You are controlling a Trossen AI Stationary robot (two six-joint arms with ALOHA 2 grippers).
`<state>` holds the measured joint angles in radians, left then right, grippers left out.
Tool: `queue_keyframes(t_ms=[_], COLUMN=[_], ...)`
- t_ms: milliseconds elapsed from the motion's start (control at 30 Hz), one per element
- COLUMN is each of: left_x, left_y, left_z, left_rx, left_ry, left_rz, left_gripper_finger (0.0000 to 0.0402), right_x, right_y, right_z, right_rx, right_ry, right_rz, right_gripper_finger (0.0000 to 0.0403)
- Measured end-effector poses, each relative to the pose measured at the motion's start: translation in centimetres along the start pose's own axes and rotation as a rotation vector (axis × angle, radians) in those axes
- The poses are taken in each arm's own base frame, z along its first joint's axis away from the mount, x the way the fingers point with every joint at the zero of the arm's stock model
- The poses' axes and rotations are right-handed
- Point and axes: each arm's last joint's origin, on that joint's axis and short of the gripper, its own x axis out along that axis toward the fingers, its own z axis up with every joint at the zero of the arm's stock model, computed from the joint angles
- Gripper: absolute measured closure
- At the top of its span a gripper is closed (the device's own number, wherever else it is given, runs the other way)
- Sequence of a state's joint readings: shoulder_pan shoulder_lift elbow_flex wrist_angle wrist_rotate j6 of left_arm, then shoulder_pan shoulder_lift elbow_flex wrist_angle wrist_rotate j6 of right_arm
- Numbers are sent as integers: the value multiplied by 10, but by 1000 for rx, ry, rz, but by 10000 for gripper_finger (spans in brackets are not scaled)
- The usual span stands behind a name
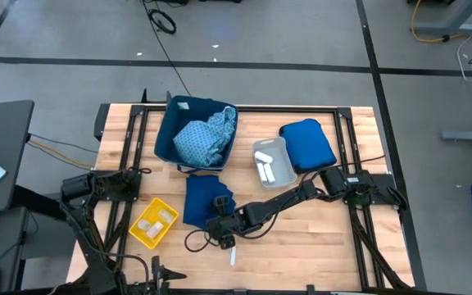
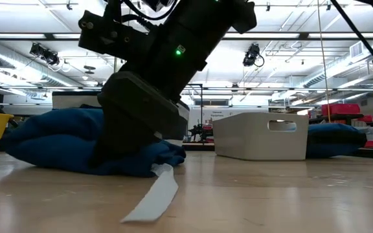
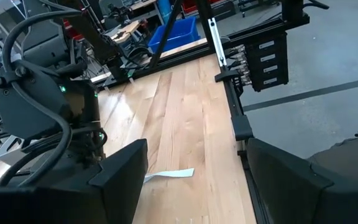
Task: Pick & place medical supplies in basket/bin
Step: Put the blue patient gown into the blue bin
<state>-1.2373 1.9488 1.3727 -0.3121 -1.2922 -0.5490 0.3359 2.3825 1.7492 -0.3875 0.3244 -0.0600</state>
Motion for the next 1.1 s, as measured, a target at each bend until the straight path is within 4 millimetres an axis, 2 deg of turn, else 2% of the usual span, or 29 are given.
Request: queue_keyframes(t_ms=[100, 200, 300, 433, 467, 633, 733, 867, 1000, 1100], left_x=[0, 0, 0, 0, 0, 0, 0, 0, 0, 0], left_y=[0, 0, 0, 0, 0, 0, 0, 0, 0, 0], left_z=[0, 0, 0, 0, 0, 0, 0, 0, 0, 0], left_rx=[-1, -2, -4, -9, -9, -8, -8, -7, -7, -7], left_ry=[0, 0, 0, 0, 0, 1, 0, 0, 0, 0], left_rz=[0, 0, 0, 0, 0, 0, 0, 1, 1, 1], left_gripper_finger=[122, 122, 122, 122, 122, 122, 122, 122, 122, 122], right_x=[0, 1, 1, 0, -1, -8, -23, -51, -87, -104], right_y=[2, 2, 1, 0, 1, 14, 31, 48, 56, 60], right_z=[-1, -3, -6, -10, -10, -11, -11, -10, 0, 3], right_rx=[12, 14, 35, 88, 85, 31, -63, -152, -168, -192], right_ry=[8, 25, 55, 94, 96, 104, 109, 110, 44, 11], right_rz=[1, -20, -42, -42, -42, -83, -210, -288, -375, -439], right_gripper_finger=[57, 122, 214, 362, 373, 373, 373, 373, 373, 373])
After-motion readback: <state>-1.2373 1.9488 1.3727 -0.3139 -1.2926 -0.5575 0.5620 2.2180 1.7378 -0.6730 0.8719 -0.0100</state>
